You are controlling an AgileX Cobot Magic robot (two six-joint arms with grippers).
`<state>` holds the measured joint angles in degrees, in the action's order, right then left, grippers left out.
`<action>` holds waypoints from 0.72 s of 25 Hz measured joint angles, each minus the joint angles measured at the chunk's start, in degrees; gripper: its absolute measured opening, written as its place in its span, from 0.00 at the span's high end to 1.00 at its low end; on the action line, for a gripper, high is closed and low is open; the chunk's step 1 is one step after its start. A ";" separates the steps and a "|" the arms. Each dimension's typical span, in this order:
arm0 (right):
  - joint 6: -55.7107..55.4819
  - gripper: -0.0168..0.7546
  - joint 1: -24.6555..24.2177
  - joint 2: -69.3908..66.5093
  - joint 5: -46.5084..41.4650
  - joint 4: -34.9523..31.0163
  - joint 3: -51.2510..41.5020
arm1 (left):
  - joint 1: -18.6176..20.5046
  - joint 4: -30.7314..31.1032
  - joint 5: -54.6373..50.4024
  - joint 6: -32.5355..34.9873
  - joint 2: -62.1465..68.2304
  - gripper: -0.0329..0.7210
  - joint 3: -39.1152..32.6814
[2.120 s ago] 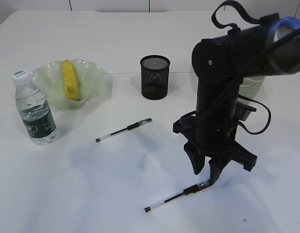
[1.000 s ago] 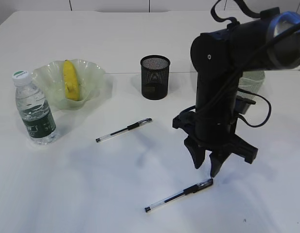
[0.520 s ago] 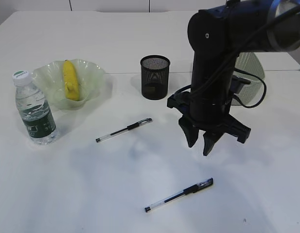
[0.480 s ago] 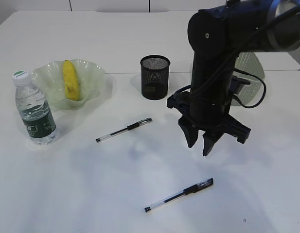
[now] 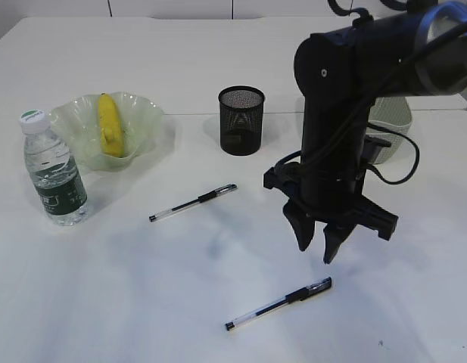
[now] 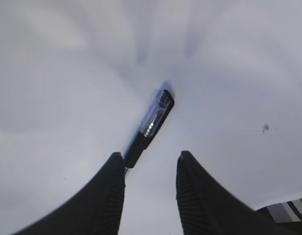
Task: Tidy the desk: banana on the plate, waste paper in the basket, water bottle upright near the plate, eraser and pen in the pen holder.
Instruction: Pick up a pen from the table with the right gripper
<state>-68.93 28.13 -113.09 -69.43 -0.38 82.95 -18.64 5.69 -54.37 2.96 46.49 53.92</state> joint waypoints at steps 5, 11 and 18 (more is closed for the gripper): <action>1.58 0.63 0.00 -0.04 1.95 -1.79 -2.17 | 0.00 0.00 0.00 0.00 0.00 0.33 0.00; 4.49 0.63 0.00 -0.04 2.97 -1.77 -3.24 | 0.00 0.00 0.04 0.00 0.00 0.33 0.00; 6.78 0.63 0.00 -0.04 6.96 -2.85 -5.32 | 0.00 0.00 0.04 0.00 0.00 0.33 0.00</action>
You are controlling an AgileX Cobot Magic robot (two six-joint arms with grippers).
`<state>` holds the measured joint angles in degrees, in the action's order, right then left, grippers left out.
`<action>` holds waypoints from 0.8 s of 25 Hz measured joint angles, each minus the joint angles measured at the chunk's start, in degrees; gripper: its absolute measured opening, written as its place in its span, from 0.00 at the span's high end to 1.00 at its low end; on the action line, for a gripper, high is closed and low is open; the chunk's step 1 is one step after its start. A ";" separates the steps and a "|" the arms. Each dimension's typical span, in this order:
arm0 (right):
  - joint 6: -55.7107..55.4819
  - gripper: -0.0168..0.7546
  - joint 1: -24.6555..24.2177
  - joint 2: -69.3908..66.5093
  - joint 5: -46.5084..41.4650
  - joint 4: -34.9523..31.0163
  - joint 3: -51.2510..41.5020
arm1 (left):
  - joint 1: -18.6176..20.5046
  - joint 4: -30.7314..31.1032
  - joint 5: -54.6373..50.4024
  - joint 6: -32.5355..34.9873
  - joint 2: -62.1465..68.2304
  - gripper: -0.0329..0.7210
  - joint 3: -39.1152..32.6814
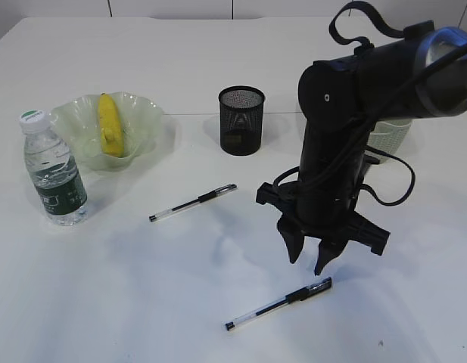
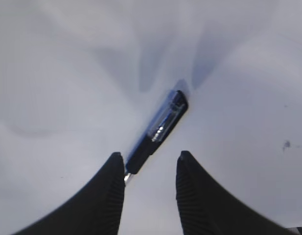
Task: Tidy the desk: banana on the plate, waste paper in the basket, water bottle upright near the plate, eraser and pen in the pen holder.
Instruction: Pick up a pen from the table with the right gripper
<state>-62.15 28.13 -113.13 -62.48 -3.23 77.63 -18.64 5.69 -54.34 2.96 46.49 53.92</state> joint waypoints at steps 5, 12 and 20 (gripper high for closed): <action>1.34 0.63 0.00 0.00 2.40 -1.08 0.00 | 0.00 0.00 0.00 -0.12 0.00 0.33 0.00; 3.07 0.63 0.00 0.11 3.46 -1.20 0.00 | 0.00 0.00 0.00 -0.12 0.00 0.33 0.00; 4.31 0.63 0.00 0.89 2.40 -0.07 0.00 | 0.00 0.00 -0.30 -0.12 0.00 0.33 0.00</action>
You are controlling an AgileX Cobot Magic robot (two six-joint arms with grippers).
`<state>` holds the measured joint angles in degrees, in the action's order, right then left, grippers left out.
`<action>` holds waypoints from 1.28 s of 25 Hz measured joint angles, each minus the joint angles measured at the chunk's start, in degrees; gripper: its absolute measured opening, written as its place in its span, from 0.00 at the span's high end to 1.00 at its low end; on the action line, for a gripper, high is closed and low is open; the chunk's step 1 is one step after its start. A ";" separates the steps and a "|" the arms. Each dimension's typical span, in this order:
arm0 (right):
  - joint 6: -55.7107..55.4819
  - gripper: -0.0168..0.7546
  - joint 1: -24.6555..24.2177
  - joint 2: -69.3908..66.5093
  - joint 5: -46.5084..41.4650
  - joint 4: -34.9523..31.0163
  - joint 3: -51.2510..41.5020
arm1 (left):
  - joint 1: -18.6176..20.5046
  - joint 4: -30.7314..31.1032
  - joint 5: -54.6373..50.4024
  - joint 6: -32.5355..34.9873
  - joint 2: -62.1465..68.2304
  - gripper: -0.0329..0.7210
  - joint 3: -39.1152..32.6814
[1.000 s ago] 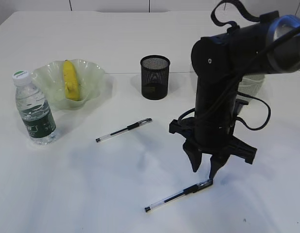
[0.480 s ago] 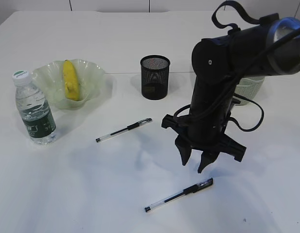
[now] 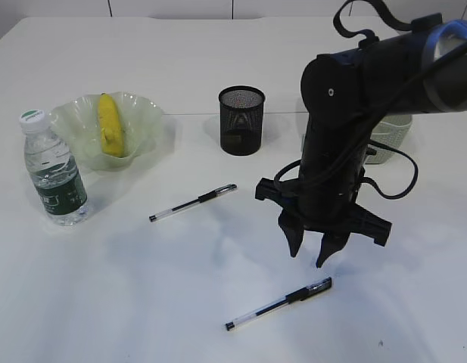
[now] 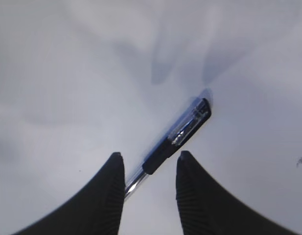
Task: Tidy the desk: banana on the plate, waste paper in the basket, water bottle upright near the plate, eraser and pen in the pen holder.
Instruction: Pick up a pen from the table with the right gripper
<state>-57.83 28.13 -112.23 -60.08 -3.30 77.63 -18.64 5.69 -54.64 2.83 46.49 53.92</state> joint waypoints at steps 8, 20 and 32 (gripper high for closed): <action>0.27 0.63 0.00 0.00 -5.36 2.88 0.00 | 0.00 0.00 0.00 -0.02 0.00 0.33 0.00; 0.30 0.63 0.00 0.00 -8.40 6.28 0.00 | 0.00 -0.10 -1.69 -0.02 0.00 0.33 0.00; -0.48 0.63 0.00 0.00 -8.43 6.39 0.00 | 0.00 -0.10 -1.69 -0.02 0.00 0.33 0.00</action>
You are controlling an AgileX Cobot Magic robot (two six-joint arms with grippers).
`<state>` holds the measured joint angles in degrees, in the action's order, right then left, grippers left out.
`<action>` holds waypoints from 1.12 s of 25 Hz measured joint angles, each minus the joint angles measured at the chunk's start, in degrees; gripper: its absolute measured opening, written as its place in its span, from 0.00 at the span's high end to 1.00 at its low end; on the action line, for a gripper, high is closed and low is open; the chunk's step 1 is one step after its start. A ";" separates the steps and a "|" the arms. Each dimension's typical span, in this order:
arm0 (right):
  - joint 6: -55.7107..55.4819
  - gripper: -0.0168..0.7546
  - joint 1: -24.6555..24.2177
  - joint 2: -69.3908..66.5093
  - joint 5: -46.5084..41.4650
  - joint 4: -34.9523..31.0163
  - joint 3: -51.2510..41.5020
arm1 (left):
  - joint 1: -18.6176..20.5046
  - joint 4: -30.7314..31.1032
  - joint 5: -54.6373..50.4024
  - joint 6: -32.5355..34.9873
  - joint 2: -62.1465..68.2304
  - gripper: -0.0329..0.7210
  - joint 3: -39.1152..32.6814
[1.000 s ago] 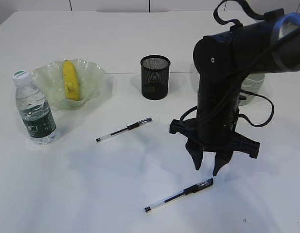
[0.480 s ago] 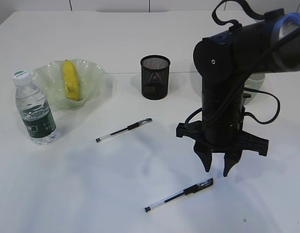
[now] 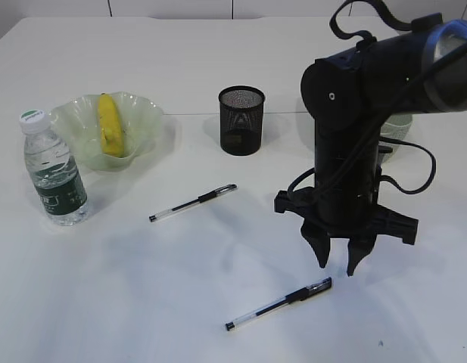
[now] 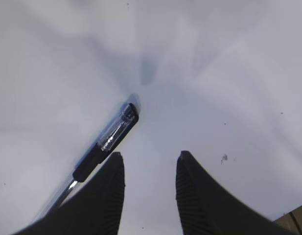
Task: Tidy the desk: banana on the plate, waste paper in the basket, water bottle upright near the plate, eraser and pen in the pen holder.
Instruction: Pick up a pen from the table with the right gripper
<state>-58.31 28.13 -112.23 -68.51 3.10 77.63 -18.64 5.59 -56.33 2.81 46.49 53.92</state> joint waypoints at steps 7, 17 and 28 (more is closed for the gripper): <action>-10.37 0.63 0.00 0.09 0.00 -0.94 0.00 | 0.00 0.00 0.20 -0.10 0.00 0.33 0.00; -15.47 0.63 0.00 0.09 5.67 0.64 -0.11 | 0.00 0.00 0.20 -0.10 0.00 0.33 0.00; -15.67 0.63 0.00 -1.05 7.45 1.71 -1.37 | 0.00 0.00 -0.25 -0.10 0.00 0.33 0.00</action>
<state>-73.99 28.13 -113.29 -61.07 4.81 76.26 -18.64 5.59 -56.58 2.71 46.49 53.92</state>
